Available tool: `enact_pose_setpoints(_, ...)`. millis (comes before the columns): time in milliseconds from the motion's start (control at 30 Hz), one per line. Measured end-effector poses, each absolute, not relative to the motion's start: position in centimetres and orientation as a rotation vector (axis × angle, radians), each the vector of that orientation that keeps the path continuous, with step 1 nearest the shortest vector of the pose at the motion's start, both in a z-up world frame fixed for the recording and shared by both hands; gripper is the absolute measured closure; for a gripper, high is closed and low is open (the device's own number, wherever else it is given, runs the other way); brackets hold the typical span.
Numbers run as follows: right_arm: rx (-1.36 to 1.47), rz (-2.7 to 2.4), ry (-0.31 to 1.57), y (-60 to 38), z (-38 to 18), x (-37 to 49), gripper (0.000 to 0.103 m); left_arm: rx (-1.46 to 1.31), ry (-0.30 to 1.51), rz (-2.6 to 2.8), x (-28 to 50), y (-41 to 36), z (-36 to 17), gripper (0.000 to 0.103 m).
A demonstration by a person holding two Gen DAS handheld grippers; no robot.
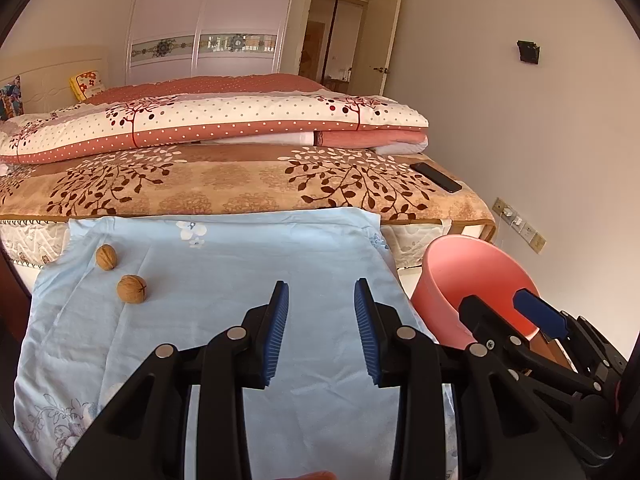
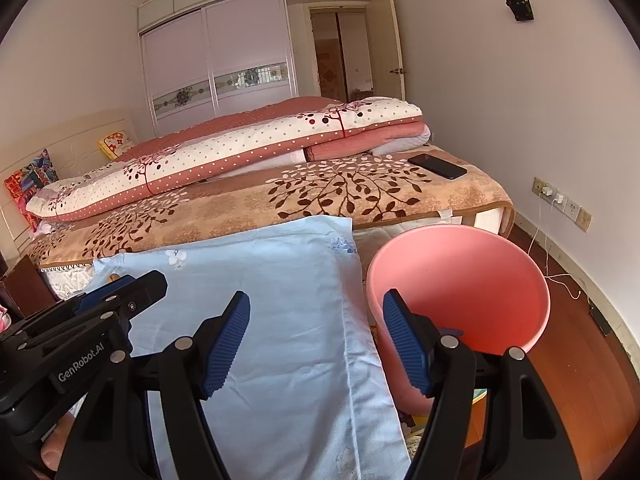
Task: Collect trash
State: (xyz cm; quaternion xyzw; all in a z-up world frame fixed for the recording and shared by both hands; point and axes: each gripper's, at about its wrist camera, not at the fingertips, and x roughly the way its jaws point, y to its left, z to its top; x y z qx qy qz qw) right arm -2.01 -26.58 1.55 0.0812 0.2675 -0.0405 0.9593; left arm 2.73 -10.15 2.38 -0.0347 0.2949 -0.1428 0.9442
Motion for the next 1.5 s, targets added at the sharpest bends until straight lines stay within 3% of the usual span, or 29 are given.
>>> enact_pose_setpoints(1500,0.212,-0.222,0.500,-28.6,1.4,-4.8,0.034,-0.045,0.552,-0.347,0.4,-11.8,2.0,0.069)
